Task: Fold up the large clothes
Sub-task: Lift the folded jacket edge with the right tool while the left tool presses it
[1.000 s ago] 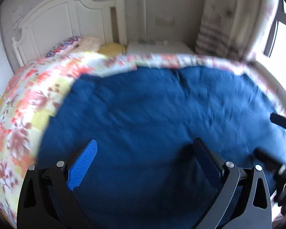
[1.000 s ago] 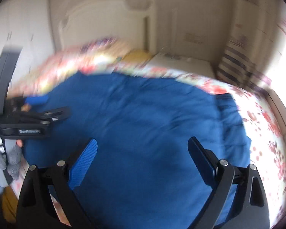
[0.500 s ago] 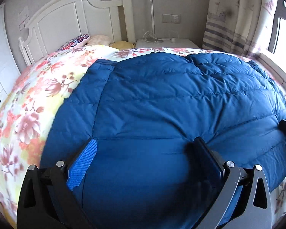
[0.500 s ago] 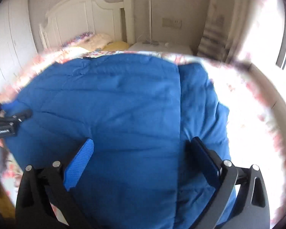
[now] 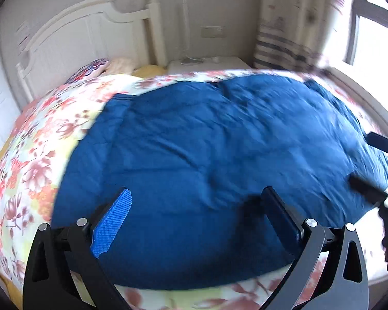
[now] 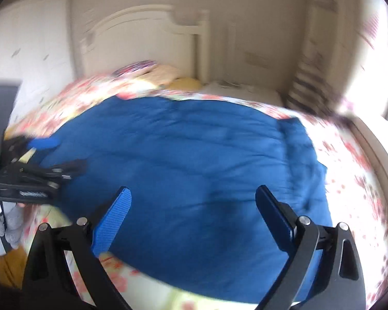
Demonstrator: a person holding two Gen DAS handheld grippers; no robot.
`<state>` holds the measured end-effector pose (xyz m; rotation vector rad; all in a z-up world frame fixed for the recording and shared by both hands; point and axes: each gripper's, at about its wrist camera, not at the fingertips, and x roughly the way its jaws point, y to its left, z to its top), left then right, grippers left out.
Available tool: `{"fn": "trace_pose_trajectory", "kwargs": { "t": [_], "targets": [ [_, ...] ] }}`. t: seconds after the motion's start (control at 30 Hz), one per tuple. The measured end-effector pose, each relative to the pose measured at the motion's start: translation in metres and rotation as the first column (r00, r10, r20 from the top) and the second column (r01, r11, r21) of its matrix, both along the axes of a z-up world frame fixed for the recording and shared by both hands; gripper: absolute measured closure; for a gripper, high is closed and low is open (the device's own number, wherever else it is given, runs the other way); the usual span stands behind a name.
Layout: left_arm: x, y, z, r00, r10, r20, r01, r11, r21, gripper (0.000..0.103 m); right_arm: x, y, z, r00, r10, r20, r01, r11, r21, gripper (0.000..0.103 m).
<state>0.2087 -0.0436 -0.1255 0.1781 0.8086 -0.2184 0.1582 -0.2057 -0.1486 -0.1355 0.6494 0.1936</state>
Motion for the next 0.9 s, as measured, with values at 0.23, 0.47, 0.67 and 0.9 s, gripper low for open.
{"fn": "trace_pose_trajectory", "kwargs": {
  "t": [0.23,0.47,0.67,0.9],
  "targets": [
    [0.004,-0.002,-0.02,1.0,-0.002,-0.026,0.002,1.0,0.006,0.004,0.013,0.014,-0.029,0.998,0.025,-0.059,-0.029,0.997,-0.076,0.005],
    [0.001,0.011,-0.022,1.0,0.002,-0.031,-0.002,1.0,-0.016,0.004,0.005,-0.05,-0.015,0.986,-0.146,-0.086,0.144,0.989,-0.028,0.004],
    [0.001,0.01,-0.024,1.0,0.004,-0.03,-0.005,1.0,-0.013,0.004,0.002,-0.079,-0.026,0.977,-0.175,-0.122,0.185,0.98,0.078,0.003],
    [0.001,0.011,-0.025,0.999,-0.003,-0.035,0.002,1.0,-0.021,0.004,-0.044,-0.108,-0.009,0.968,-0.199,-0.155,0.242,0.904,0.352,0.003]
  ]
}}
